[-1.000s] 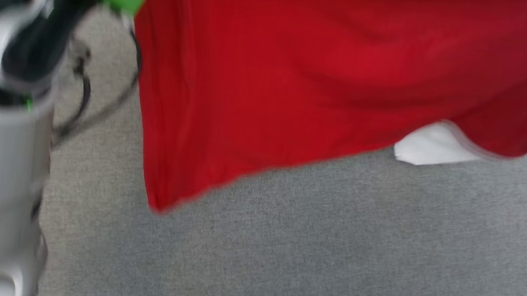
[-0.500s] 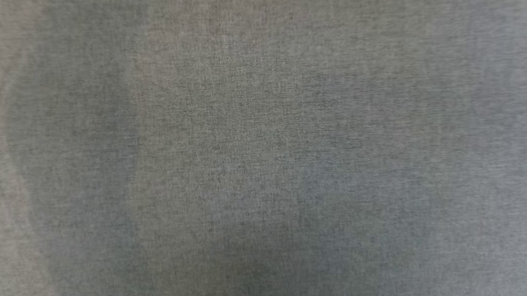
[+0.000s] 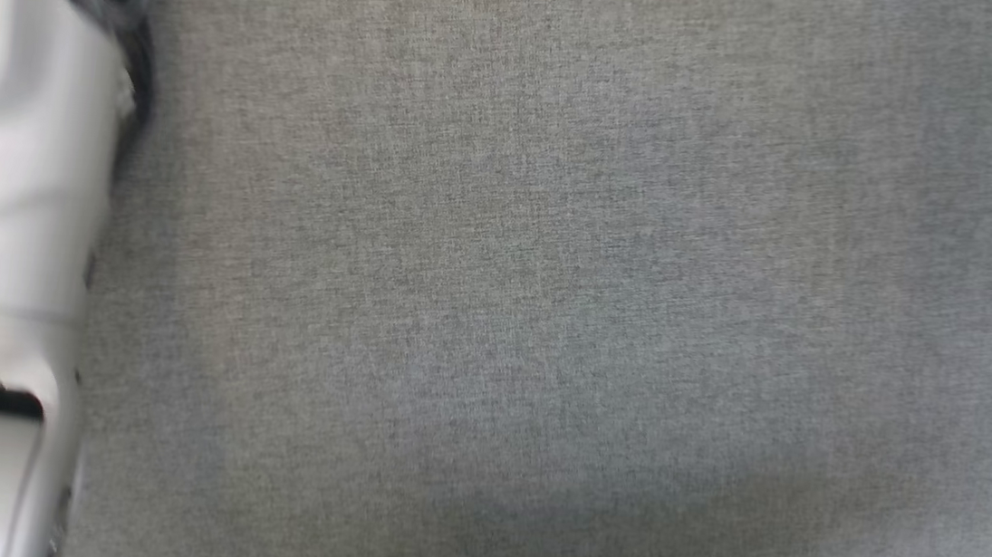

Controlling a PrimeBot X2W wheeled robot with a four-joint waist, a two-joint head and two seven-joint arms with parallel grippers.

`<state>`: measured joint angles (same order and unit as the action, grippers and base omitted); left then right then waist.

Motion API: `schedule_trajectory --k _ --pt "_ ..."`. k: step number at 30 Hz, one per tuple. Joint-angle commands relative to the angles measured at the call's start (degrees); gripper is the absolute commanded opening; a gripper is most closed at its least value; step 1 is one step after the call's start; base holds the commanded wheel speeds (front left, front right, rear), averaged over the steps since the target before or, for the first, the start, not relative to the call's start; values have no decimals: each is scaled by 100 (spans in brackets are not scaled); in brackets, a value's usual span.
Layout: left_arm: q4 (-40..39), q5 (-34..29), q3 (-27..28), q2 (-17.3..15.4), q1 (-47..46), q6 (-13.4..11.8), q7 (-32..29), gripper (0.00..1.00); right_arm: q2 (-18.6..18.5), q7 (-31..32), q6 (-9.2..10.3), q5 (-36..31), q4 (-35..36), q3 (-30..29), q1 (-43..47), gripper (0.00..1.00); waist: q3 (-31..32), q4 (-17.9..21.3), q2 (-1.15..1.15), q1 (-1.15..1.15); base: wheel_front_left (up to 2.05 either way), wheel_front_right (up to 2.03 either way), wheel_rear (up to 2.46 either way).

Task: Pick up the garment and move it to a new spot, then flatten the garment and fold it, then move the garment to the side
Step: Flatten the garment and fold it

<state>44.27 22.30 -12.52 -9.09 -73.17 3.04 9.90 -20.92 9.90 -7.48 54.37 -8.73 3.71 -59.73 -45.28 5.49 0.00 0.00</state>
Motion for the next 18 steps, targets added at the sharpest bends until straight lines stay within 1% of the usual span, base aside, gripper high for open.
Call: schedule_trajectory --k 1,2,4,6,9,12,16,18 --pt "-118 169 15 37 622 87 -4 0 -142 -75 -2 144 178 22 600 0 1139 -21 0 0 0 0 0" --pt "-225 190 -23 41 1054 123 -32 0 -215 -62 -2 220 256 47 1012 0 1345 -33 0 0 0 0 0" --pt "-542 289 -29 0 1981 87 -29 0 -357 -39 -1 356 388 77 1894 0 1754 -51 0 0 0 0 0" --pt "-987 473 -43 80 2944 88 -133 0 -480 -22 -2 458 487 48 2690 0 2122 -90 0 0 0 0 0" --pt "-1948 597 -138 103 4395 -60 -321 0 -573 -106 -2 545 480 -78 3764 0 2599 -151 0 0 0 0 0" --pt "-3047 813 -192 162 5709 -281 -574 0 -519 -72 -2 670 443 -179 4603 0 2951 -215 0 0 0 0 0" --pt "-4321 1080 -336 271 7178 -562 -881 0 -519 -16 -1 803 523 -271 5544 0 3326 -342 0 0 0 0 0" --pt "-4769 1235 -419 313 7809 -707 -1015 0 -517 13 -2 851 628 -314 6004 0 3464 -406 0 0 0 0 0"
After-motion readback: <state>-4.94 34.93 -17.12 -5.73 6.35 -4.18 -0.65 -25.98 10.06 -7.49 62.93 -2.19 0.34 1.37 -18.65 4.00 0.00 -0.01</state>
